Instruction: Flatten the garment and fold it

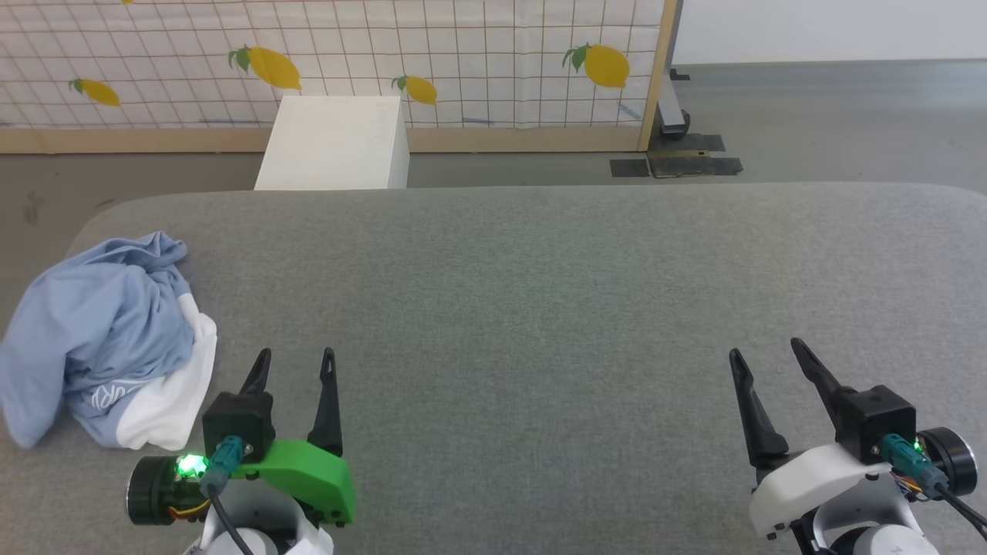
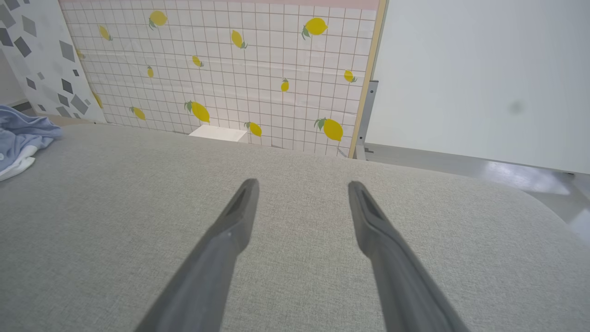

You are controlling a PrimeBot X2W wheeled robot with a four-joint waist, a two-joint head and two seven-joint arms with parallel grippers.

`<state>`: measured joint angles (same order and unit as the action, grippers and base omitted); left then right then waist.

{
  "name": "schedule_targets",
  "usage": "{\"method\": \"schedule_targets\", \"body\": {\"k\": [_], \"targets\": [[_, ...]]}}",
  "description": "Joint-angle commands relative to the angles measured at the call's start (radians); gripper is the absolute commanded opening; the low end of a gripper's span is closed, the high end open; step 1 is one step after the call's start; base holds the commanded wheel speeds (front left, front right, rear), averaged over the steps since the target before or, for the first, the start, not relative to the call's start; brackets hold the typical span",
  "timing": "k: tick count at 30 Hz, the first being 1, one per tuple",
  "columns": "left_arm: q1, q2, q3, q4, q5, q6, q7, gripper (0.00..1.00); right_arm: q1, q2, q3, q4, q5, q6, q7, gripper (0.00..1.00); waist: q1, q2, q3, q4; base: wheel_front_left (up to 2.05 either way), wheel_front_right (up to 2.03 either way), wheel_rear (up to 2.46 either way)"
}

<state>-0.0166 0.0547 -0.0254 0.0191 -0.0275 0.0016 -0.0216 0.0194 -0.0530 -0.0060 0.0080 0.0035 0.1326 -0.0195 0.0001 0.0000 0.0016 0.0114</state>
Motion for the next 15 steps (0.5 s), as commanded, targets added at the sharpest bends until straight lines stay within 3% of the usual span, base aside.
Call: {"method": "schedule_targets", "body": {"k": [1, 15], "targets": [[-0.01, 0.0, -0.005, 0.005, -0.008, 0.008, -0.01, 1.0, -0.003, 0.0, -0.002, 0.002, 0.002, 0.0, -0.011, 1.0, 0.0, 0.0, 0.001, 0.008, 0.0, 0.0, 0.0], [-0.014, 0.006, -0.02, 0.021, -0.026, 0.027, -0.04, 1.0, -0.008, 0.001, -0.007, 0.006, 0.002, 0.0, -0.036, 1.0, 0.0, 0.0, 0.005, 0.11, 0.0, 0.0, 0.0]]}}
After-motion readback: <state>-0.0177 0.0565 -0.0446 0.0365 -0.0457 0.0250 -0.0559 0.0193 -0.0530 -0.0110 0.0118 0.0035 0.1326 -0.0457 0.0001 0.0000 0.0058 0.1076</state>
